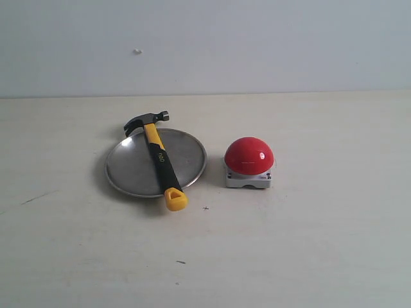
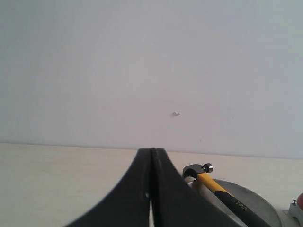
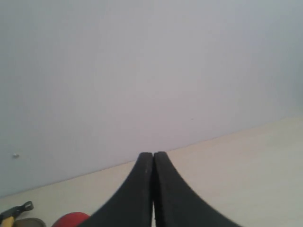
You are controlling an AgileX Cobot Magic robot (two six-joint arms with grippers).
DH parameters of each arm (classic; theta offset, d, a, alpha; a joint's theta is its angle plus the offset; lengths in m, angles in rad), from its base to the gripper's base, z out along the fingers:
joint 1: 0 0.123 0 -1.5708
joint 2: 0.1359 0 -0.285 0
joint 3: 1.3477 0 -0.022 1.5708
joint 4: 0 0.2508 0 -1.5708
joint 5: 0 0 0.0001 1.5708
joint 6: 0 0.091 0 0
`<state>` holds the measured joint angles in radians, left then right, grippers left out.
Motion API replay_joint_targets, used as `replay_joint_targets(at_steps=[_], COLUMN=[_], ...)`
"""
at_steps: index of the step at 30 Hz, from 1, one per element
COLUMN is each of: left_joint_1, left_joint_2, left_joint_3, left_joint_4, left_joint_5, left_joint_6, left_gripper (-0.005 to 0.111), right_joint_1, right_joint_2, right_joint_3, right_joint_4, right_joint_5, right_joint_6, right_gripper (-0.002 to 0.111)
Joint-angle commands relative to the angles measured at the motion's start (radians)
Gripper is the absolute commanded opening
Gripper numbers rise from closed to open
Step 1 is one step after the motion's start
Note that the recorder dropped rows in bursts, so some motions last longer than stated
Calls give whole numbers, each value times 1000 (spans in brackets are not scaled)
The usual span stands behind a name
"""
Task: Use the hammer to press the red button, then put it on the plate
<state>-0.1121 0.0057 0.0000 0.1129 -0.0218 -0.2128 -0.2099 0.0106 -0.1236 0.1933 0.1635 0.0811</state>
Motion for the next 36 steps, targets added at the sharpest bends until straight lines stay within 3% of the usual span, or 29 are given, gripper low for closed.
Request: replay_joint_targets(at_steps=[1, 5, 36], left_joint_1=[4, 4, 4], left_joint_2=[-6, -6, -6], left_joint_3=[0, 0, 0], left_joint_4=[3, 3, 3], left_joint_5=[5, 5, 5], left_joint_6=[-3, -3, -3], left_gripper=[0, 0, 0], right_joint_1=[0, 0, 0], right_joint_2=[4, 4, 4], right_joint_3=[83, 124, 124], right_joint_4=[-65, -107, -140], right_joint_5=[-134, -204, -157], right_joint_6=[1, 1, 2], right_gripper=[0, 0, 0])
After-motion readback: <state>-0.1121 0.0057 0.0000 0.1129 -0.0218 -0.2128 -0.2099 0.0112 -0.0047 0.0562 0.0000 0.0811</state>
